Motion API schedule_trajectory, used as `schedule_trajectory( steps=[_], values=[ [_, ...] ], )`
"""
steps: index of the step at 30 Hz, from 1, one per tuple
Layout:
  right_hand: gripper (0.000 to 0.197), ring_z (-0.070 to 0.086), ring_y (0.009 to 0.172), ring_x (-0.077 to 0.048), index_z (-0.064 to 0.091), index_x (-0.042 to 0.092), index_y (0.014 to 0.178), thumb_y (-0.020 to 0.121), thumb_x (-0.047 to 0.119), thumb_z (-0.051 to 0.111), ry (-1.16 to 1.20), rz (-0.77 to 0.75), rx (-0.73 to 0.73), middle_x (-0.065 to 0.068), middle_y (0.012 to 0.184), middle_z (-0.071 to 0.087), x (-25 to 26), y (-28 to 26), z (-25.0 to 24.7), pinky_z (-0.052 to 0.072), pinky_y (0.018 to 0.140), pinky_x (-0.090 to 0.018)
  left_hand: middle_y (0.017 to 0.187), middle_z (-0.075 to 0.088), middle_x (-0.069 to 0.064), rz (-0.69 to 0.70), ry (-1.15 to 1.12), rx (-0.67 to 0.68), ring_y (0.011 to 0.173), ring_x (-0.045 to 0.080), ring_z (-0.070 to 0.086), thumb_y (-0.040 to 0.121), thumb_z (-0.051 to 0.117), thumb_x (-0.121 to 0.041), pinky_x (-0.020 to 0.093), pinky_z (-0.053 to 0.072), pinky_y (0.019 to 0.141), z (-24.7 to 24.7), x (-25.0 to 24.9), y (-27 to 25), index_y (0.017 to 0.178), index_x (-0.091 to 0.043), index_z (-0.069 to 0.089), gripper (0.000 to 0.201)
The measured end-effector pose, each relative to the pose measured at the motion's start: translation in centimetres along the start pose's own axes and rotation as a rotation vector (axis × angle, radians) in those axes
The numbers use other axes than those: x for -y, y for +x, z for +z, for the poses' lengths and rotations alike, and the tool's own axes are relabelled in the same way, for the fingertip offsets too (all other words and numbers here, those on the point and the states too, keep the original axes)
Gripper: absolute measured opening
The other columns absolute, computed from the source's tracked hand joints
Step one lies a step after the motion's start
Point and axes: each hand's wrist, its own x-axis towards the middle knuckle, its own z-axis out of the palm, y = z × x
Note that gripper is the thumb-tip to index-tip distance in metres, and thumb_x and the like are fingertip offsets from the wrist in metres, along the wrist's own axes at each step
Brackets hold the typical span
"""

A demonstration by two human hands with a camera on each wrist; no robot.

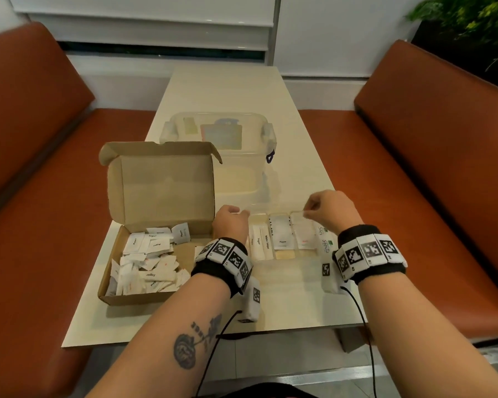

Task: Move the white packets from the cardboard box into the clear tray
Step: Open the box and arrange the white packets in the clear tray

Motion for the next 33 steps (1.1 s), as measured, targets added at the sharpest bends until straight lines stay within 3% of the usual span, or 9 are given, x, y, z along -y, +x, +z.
schedule_trajectory(
  steps=[5, 7, 10, 14, 18, 20, 26, 29, 33],
  values=[
    [0.011, 0.060, 0.082, -0.014, 0.071, 0.014, 0.087, 0.087, 0.022, 0.063, 0.183, -0.112, -0.022, 0.001, 0.085, 0.067, 7.2, -0.7, 1.3, 0.050, 0.078, -0.028, 0.096, 0.068, 0.008, 0.048, -0.140, -0.030, 0.087, 0.026, 0.065, 0.087, 0.063, -0.015, 0.037, 0.055, 0.078, -3.4, -1.7, 0.5, 0.093, -0.014, 0.065, 0.006],
    [0.012, 0.059, 0.081, -0.015, 0.070, 0.011, 0.086, 0.087, 0.020, 0.062, 0.231, -0.166, 0.020, 0.000, 0.083, 0.066, 10.1, -1.5, 2.9, 0.047, 0.075, -0.027, 0.088, 0.068, 0.008, 0.057, -0.202, -0.049, 0.080, 0.025, 0.067, 0.086, 0.062, -0.010, 0.042, 0.058, 0.080, -5.4, -2.3, 1.0, 0.084, -0.016, 0.064, 0.007],
    [0.015, 0.061, 0.084, -0.021, 0.068, 0.005, 0.088, 0.087, 0.019, 0.060, 0.218, -0.218, 0.144, -0.007, 0.088, 0.067, 14.2, -2.6, 5.9, 0.050, 0.077, -0.032, 0.096, 0.070, 0.007, 0.064, -0.125, -0.175, 0.088, 0.026, 0.067, 0.086, 0.059, -0.008, 0.039, 0.057, 0.081, -9.4, -2.4, 2.4, 0.079, -0.018, 0.062, 0.013],
    [0.011, 0.057, 0.082, -0.020, 0.062, 0.013, 0.082, 0.087, 0.023, 0.063, 0.141, -0.278, 0.291, -0.006, 0.086, 0.063, 18.6, -3.4, 9.3, 0.045, 0.071, -0.028, 0.109, 0.066, 0.008, -0.035, 0.118, -0.361, 0.100, 0.031, 0.060, 0.090, 0.049, -0.003, 0.033, 0.047, 0.075, -14.7, -0.1, 3.6, 0.094, -0.017, 0.066, 0.023],
    [0.036, 0.059, 0.100, -0.026, 0.061, 0.005, 0.107, 0.084, 0.031, 0.068, -0.064, -0.326, 0.421, -0.012, 0.110, 0.063, 21.4, -3.7, 12.0, 0.047, 0.080, -0.032, 0.126, 0.056, 0.010, -0.177, 0.306, -0.467, 0.118, 0.032, 0.048, 0.092, 0.049, -0.004, 0.044, 0.041, 0.100, -17.6, 2.5, 3.9, 0.114, -0.015, 0.060, 0.027],
    [0.046, 0.058, 0.104, -0.027, 0.057, 0.004, 0.113, 0.082, 0.035, 0.070, -0.129, -0.311, 0.485, -0.013, 0.115, 0.062, 22.1, -3.7, 13.2, 0.046, 0.081, -0.032, 0.131, 0.051, 0.012, -0.226, 0.360, -0.464, 0.122, 0.033, 0.044, 0.092, 0.054, -0.008, 0.045, 0.037, 0.103, -18.7, 3.6, 4.2, 0.124, -0.012, 0.053, 0.033],
    [0.071, 0.056, 0.111, -0.026, 0.047, 0.005, 0.125, 0.073, 0.043, 0.077, -0.080, -0.209, 0.518, -0.012, 0.124, 0.058, 23.0, -3.9, 15.3, 0.046, 0.081, -0.031, 0.125, 0.058, 0.022, -0.299, 0.389, -0.364, 0.114, 0.036, 0.056, 0.097, 0.048, -0.006, 0.040, 0.049, 0.089, -20.0, 5.7, 5.5, 0.122, 0.006, 0.055, 0.028],
    [0.070, 0.060, 0.104, -0.027, 0.046, 0.004, 0.123, 0.072, 0.039, 0.079, 0.019, -0.150, 0.562, -0.013, 0.119, 0.060, 23.4, -3.7, 15.5, 0.050, 0.071, -0.031, 0.120, 0.060, 0.024, -0.286, 0.406, -0.343, 0.109, 0.037, 0.059, 0.096, 0.044, -0.001, 0.039, 0.049, 0.084, -19.7, 5.7, 5.6, 0.115, 0.009, 0.058, 0.026],
    [0.065, 0.059, 0.103, -0.025, 0.052, 0.004, 0.121, 0.073, 0.039, 0.078, -0.011, -0.161, 0.623, -0.012, 0.117, 0.062, 23.4, -3.6, 15.9, 0.051, 0.084, -0.034, 0.117, 0.062, 0.024, -0.285, 0.424, -0.337, 0.107, 0.037, 0.060, 0.096, 0.044, 0.000, 0.040, 0.049, 0.084, -19.5, 5.8, 5.6, 0.112, 0.009, 0.060, 0.024]
  ],
)
